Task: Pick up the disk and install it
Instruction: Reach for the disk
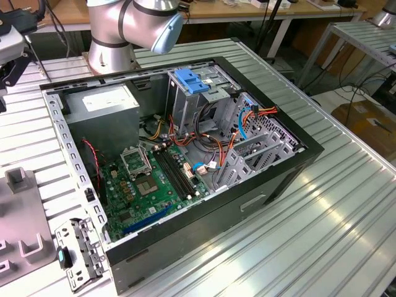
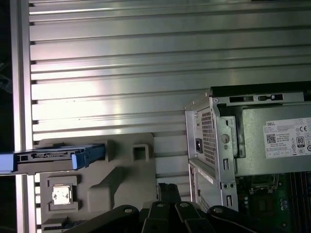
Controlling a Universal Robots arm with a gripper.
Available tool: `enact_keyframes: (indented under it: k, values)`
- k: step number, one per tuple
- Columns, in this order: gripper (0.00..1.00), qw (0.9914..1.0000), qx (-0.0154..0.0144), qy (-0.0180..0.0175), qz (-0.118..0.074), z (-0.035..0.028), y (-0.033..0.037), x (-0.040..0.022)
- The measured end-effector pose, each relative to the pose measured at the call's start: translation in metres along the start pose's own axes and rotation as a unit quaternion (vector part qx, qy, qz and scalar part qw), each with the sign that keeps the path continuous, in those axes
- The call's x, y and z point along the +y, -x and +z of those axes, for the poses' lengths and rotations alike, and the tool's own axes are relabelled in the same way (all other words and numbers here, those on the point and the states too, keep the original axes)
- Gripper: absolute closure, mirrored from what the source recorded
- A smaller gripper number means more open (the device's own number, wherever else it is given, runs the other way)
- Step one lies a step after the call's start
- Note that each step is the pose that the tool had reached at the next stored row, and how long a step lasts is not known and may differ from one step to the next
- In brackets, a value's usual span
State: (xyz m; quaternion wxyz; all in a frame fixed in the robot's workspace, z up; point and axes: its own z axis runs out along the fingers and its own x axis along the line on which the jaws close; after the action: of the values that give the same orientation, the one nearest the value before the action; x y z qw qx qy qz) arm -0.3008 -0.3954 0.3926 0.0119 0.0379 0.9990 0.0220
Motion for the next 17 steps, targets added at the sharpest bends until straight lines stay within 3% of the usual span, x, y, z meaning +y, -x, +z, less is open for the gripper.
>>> enact_keyframes:
  k: [12, 17]
  values:
    - [0.89, 1.00000, 0.0000, 0.0000, 0.000, -0.0003, -0.0157, -0.0012]
    - [0.89, 1.00000, 0.0001, 0.0000, 0.000, -0.0006, -0.0307, -0.0022]
